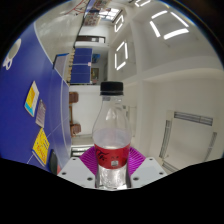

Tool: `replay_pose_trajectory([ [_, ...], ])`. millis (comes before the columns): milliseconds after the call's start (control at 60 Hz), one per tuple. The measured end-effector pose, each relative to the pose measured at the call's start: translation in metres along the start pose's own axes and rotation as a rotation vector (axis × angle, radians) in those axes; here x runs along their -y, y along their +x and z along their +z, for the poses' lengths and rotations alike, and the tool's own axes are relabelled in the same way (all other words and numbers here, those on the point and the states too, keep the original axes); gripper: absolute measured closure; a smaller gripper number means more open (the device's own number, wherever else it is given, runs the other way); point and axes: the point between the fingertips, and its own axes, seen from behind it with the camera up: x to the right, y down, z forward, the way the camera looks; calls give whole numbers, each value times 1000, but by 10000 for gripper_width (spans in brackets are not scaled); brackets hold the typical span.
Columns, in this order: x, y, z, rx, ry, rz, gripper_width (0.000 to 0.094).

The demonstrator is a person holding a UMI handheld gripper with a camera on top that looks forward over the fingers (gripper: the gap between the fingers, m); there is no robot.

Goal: Pour water

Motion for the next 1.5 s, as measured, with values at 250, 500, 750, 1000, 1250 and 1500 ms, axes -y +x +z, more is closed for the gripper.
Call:
replay_pose_trajectory([
  [250, 212, -134, -9, 145, 384, -548, 592],
  [500, 267, -246, -55, 258, 553, -770, 590],
  [750, 254, -188, -27, 242, 473, -542, 592],
  [1000, 193, -41, 13, 257, 122, 505, 593],
  [1250, 152, -134, -40, 496, -160, 1343, 592],
  [1500, 132, -280, -107, 644, -348, 1446, 592],
])
